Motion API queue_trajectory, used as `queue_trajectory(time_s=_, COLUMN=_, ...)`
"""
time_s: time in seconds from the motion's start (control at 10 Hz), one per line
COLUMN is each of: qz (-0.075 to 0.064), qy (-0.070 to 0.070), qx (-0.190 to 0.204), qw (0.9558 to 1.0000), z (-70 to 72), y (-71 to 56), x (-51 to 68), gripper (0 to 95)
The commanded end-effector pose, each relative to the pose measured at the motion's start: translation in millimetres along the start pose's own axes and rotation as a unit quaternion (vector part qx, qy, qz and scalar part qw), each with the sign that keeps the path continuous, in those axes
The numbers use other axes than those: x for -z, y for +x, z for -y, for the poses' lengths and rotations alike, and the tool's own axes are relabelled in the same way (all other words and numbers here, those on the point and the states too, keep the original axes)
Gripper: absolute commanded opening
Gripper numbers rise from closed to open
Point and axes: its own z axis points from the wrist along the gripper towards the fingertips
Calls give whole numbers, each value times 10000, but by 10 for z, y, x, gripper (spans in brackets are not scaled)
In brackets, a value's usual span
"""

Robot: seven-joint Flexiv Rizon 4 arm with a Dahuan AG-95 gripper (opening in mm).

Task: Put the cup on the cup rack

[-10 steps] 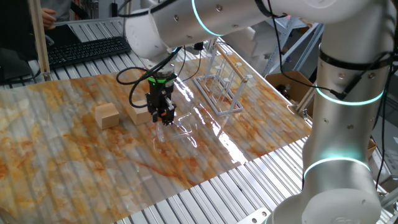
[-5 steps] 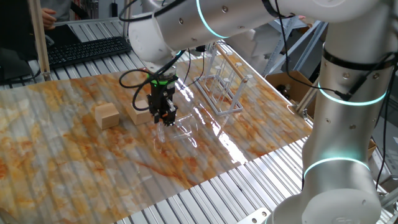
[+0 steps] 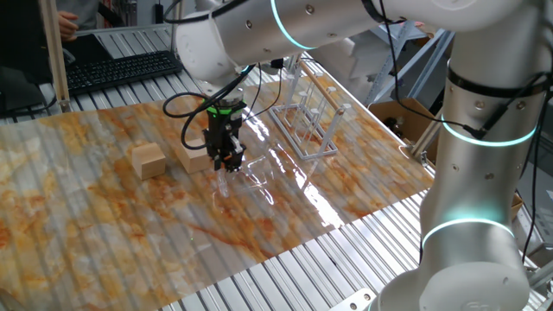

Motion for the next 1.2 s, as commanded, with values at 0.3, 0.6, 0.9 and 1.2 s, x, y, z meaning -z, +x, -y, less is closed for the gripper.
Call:
queue_trajectory(time_s=0.3, qz=-500, qy=-454, qx=528, qw=9963, z=-23, y=-11, x=-163, gripper=950)
queue_trajectory(time_s=0.6, qz=-732, qy=-451, qx=391, qw=9955, z=-22, y=-37, x=-44, gripper=950)
queue_trajectory(time_s=0.9, qz=-625, qy=-473, qx=435, qw=9960, z=-22, y=-37, x=-44, gripper=950)
queue_trajectory(time_s=1.2, qz=-475, qy=-457, qx=411, qw=9970, z=-22, y=-37, x=-44, gripper=950)
